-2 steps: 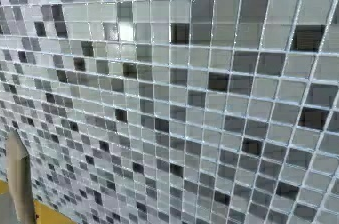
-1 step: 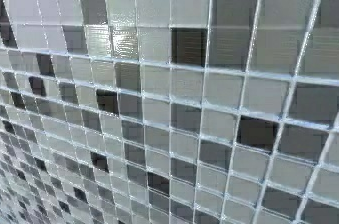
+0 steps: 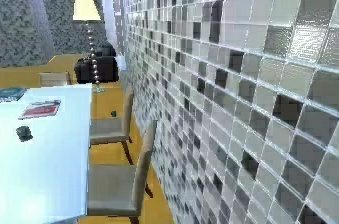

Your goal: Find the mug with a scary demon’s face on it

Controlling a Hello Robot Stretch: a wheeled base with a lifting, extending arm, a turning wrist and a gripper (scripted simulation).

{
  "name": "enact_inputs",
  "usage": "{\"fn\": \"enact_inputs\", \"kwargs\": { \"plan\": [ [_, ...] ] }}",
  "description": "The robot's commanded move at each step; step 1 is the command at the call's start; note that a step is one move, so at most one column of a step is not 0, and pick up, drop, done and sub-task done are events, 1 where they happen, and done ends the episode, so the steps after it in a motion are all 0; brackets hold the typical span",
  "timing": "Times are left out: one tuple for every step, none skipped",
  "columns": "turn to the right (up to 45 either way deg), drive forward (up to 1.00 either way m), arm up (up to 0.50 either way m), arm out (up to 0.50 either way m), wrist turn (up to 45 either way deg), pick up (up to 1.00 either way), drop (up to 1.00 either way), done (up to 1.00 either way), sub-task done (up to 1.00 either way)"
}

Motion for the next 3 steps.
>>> {"fn": "enact_inputs", "kwargs": {
  "plan": [
    [-27.0,0.00,0.00,0.00,0.0,0.00,0.00,0.00,0.00],
    [0.0,0.40,0.00,0.00,0.0,0.00,0.00,0.00,0.00],
    [-15.0,0.00,0.00,0.00,0.0,0.00,0.00,0.00,0.00]
  ]
}}
